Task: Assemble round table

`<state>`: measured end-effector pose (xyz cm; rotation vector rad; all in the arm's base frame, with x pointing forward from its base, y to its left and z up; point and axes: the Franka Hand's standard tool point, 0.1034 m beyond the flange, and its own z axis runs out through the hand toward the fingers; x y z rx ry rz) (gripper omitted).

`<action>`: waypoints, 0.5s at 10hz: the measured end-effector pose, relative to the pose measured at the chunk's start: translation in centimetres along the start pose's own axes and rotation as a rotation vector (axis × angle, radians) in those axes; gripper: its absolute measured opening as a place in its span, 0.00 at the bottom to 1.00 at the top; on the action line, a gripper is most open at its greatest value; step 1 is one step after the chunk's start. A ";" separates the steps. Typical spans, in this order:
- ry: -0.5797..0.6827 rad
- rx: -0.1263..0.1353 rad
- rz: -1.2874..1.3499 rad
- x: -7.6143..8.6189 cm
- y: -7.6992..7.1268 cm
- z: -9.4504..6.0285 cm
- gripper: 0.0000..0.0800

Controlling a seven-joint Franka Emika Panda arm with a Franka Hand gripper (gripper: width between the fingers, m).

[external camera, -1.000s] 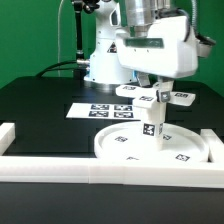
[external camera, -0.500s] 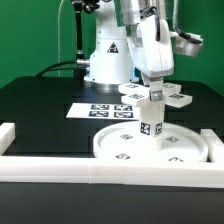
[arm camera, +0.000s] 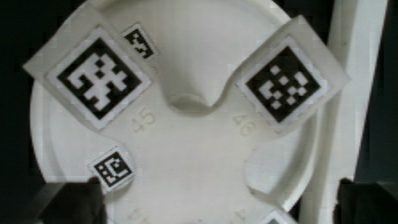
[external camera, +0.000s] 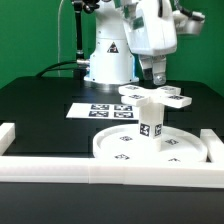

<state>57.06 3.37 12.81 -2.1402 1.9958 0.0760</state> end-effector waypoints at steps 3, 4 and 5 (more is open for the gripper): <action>0.000 -0.002 -0.006 -0.1 0.0 0.1 0.81; 0.000 -0.002 -0.010 -0.1 0.0 0.1 0.81; 0.000 -0.003 -0.015 -0.1 0.0 0.2 0.81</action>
Offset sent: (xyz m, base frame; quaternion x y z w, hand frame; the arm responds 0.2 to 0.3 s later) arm 0.0000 0.0000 0.0000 0.0000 0.0000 0.0000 1.0000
